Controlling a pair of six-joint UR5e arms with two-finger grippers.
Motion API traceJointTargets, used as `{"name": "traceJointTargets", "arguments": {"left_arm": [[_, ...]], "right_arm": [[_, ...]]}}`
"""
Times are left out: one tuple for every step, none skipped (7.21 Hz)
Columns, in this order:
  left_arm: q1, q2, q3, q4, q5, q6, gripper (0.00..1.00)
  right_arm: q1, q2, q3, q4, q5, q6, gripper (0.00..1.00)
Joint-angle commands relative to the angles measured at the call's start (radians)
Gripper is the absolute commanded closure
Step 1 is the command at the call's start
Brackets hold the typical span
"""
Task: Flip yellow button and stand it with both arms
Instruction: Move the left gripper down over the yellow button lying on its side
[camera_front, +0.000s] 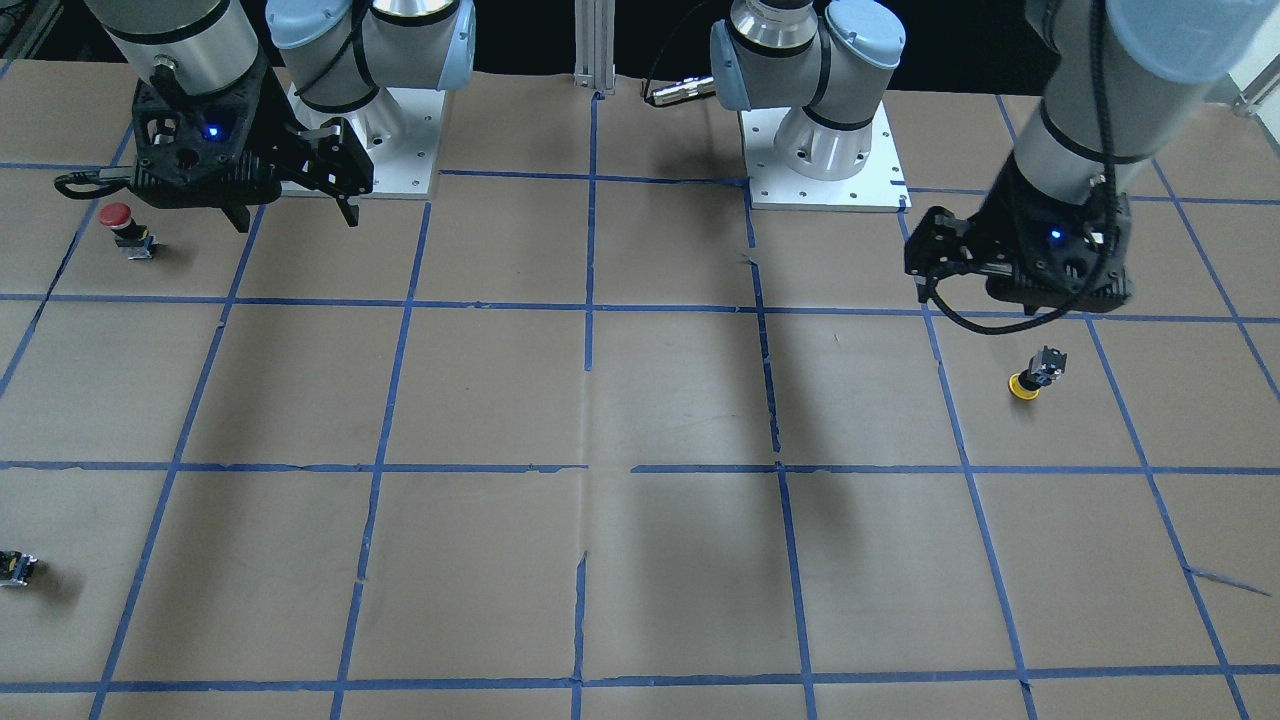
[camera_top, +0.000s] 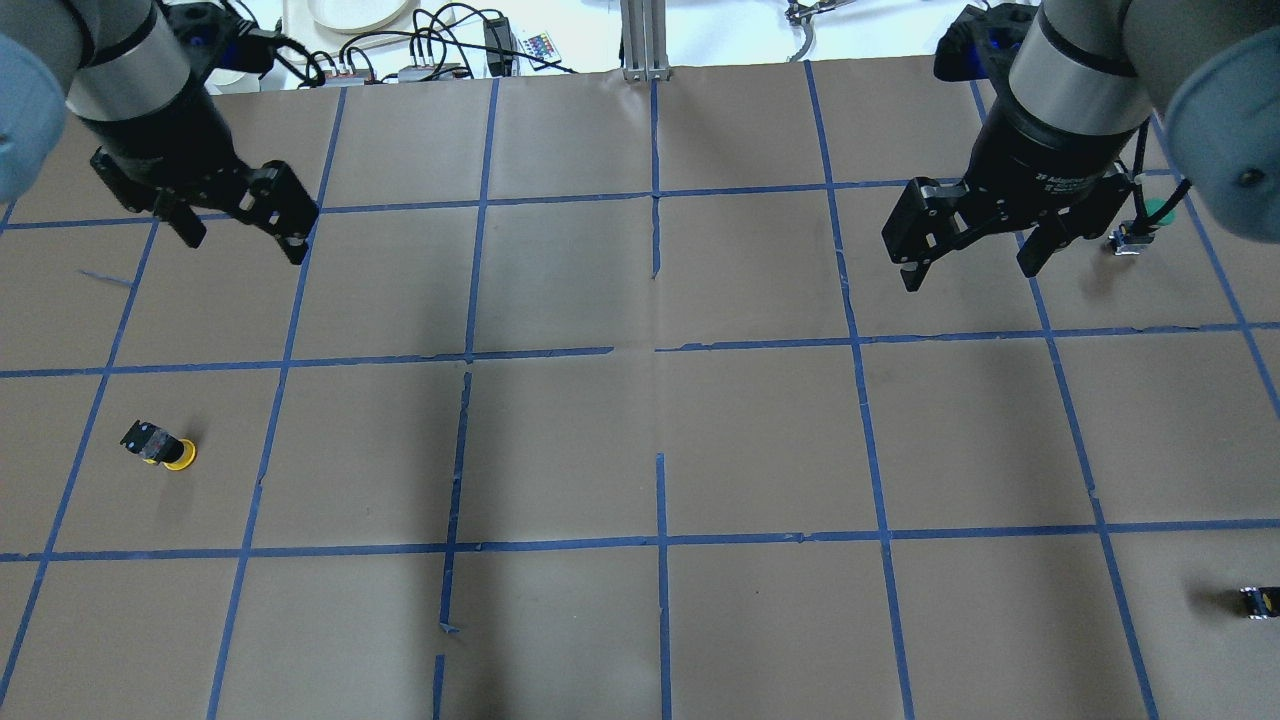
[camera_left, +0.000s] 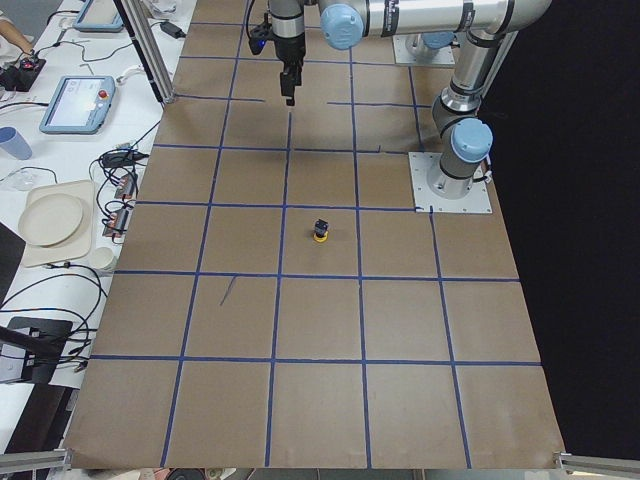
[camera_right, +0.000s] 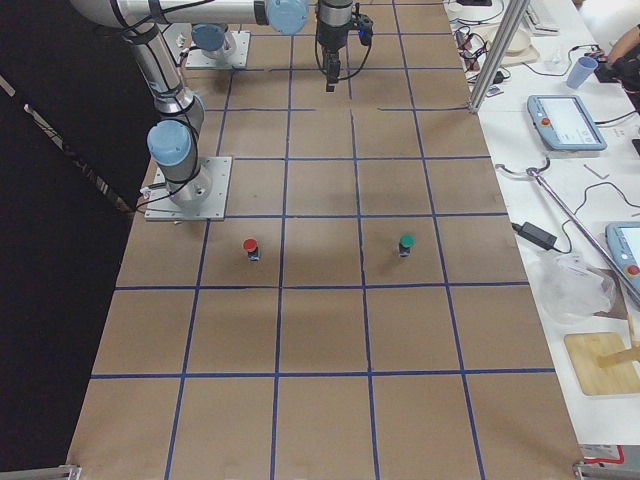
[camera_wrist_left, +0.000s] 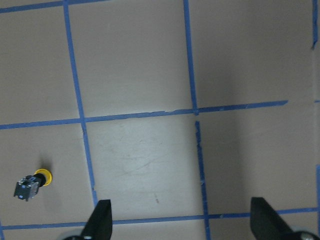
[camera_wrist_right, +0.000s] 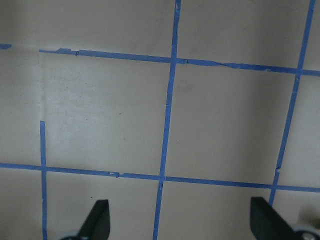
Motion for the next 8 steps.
{"name": "traceJointTargets", "arguments": {"left_arm": [[0.217,-0.016,-0.132,0.134,0.005,0.261,0.03],[0.298,-0.025,-0.198,0.234,0.002,0.423,0.01],[0.364,-0.024,-0.283,0.295,-0.021,0.534,0.01],[0.429,-0.022,-0.351,0.386,-0.061,0.647,0.01],[0.498,-0.022,-0.418,0.455,-0.101,0.740,0.01],[0.545,-0.027,-0.477,0.536,-0.147,0.768,0.01],[0.557,-0.028,-0.505,0.579,-0.150,0.774,0.01],[0.560,-0.033,-0.507,0.584,-0.178,0.776,0.01]], "right_arm": [[0.000,0.003,0.000,-0.004,0.000,0.003,0.00],[0.000,0.004,0.000,-0.006,0.000,0.005,0.00],[0.000,0.004,0.000,-0.001,0.000,0.005,0.00],[0.000,0.004,0.000,0.001,0.000,0.005,0.00],[0.000,0.004,0.000,-0.001,0.001,0.005,0.00],[-0.002,0.005,0.000,-0.004,0.001,0.008,0.00],[-0.002,0.016,0.000,-0.007,0.001,0.022,0.00],[-0.003,0.031,0.000,-0.007,0.000,0.025,0.00]]}}
